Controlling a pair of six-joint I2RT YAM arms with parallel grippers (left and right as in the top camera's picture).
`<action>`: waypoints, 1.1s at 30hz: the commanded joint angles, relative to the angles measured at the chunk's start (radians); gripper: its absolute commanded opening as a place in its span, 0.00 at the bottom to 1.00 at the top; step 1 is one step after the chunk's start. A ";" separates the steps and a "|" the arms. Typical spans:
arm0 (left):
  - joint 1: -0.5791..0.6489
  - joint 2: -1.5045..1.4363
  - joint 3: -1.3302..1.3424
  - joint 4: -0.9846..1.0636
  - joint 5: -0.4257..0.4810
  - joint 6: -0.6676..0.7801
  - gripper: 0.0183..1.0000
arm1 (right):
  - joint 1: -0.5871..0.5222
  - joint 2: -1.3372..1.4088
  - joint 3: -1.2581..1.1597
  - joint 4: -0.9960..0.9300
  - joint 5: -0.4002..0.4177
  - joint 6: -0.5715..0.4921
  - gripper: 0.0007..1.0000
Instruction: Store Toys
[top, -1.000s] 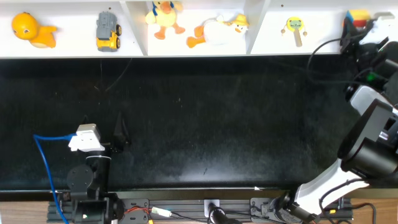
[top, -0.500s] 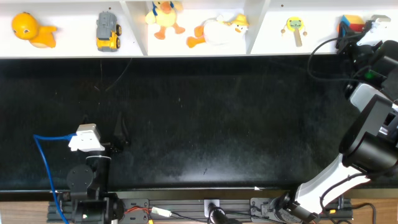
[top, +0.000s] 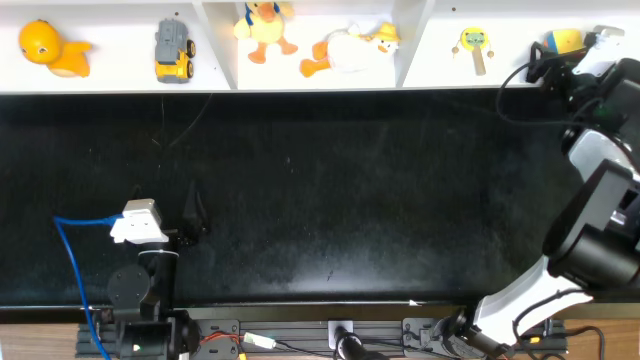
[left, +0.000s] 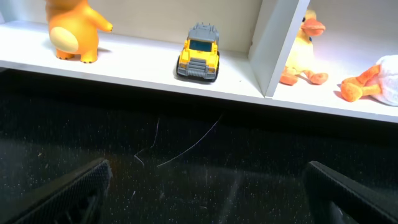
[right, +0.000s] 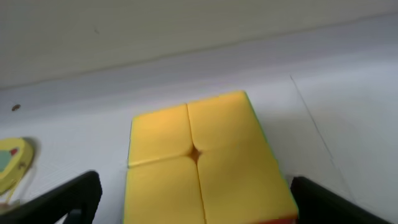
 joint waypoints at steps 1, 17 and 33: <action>0.009 -0.011 -0.005 0.001 0.009 -0.007 1.00 | -0.001 -0.123 -0.017 -0.151 0.088 -0.050 1.00; 0.010 -0.011 -0.005 0.001 0.010 -0.007 1.00 | 0.011 -0.808 -0.017 -1.022 0.126 -0.167 1.00; 0.010 -0.011 -0.005 0.001 0.009 -0.007 1.00 | 0.012 -0.943 -0.017 -1.120 0.134 -0.160 1.00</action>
